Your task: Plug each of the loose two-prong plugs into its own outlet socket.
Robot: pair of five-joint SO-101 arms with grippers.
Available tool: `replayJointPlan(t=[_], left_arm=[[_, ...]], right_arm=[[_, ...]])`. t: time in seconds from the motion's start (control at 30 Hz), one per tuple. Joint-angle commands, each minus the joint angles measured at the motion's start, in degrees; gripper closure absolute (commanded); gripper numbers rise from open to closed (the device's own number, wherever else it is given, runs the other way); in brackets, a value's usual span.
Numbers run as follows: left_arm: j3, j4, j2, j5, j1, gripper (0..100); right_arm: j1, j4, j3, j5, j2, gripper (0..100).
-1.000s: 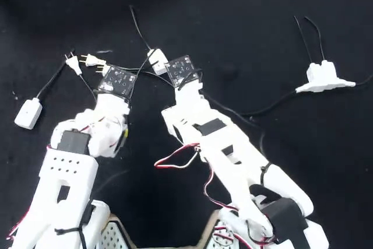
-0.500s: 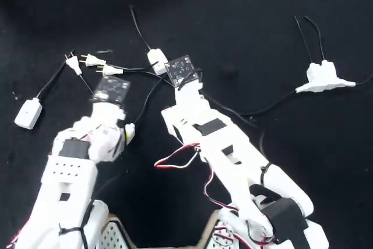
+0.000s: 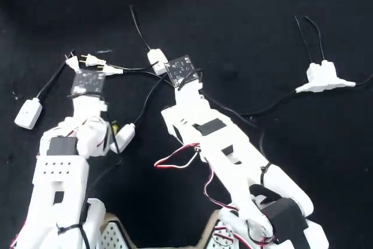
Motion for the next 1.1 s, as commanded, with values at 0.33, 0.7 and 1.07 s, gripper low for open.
replayJointPlan(t=[0.33, 0.7, 1.07], left_arm=[[8.9, -10.1, -1.0, -1.0, 7.3, 81], [9.8, -13.4, -1.1, -0.5, 0.7, 81], [4.4, -13.5, -0.4, 1.8, -10.9, 81]], right_arm=[[5.7, 3.6, -5.1, -6.2, -3.0, 87.4], [5.6, 8.1, -7.3, -6.5, -2.9, 87.4], [5.6, 8.1, -7.3, -6.5, -2.7, 87.4]])
